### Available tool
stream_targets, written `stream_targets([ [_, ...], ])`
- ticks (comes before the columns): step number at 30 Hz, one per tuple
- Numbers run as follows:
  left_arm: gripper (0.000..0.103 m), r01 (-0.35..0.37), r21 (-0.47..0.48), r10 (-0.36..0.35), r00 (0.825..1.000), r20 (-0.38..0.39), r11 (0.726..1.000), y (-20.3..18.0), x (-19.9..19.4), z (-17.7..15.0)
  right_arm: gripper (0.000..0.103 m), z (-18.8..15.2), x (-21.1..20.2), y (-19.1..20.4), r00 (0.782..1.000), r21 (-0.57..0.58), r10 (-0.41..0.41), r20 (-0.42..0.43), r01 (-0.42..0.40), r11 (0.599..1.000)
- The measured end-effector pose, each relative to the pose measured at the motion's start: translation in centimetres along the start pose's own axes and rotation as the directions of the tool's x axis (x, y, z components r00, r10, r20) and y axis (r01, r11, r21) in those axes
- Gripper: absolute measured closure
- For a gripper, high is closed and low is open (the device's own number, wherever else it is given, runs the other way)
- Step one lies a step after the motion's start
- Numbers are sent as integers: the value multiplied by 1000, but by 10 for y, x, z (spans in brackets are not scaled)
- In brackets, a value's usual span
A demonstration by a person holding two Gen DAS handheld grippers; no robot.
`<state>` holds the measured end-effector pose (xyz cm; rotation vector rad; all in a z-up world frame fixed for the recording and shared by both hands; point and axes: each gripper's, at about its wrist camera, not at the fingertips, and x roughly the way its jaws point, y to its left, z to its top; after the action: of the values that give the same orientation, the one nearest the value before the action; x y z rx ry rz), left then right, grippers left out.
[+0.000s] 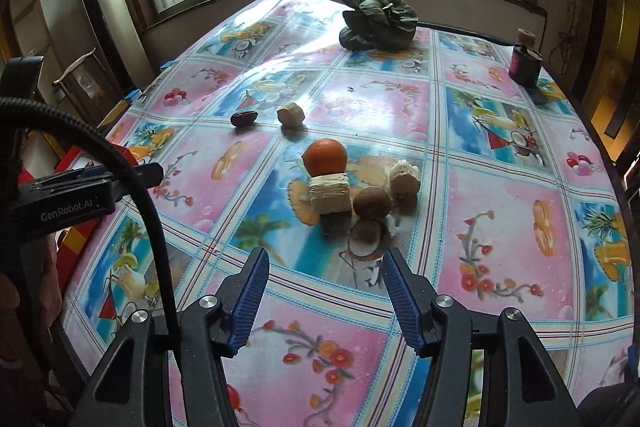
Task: Organize fruits
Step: 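Withdraw both grippers from the tray toward the remaining fruits, then grasp the last red date with the left gripper while the right gripper approaches a white chunk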
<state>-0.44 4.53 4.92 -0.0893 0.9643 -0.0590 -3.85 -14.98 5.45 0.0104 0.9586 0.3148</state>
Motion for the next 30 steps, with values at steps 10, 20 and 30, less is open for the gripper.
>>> stream_targets([
  [10, 44, 9, -42, -10, 1000, -19, 999, -11, 46, 44, 46, 7, 6, -25, 1000, 41, 19, 8, -19, 999],
  [20, 44, 24, -109, -33, 997, -74, 994, -11, 87, 79, 46, 18, 21, -36, 999, 36, 39, 2, -39, 999],
  [30, 73, 11, -75, -17, 997, -71, 997, -14, 95, 80, 46, 19, 26, -39, 998, 48, 65, 1, -65, 997],
])
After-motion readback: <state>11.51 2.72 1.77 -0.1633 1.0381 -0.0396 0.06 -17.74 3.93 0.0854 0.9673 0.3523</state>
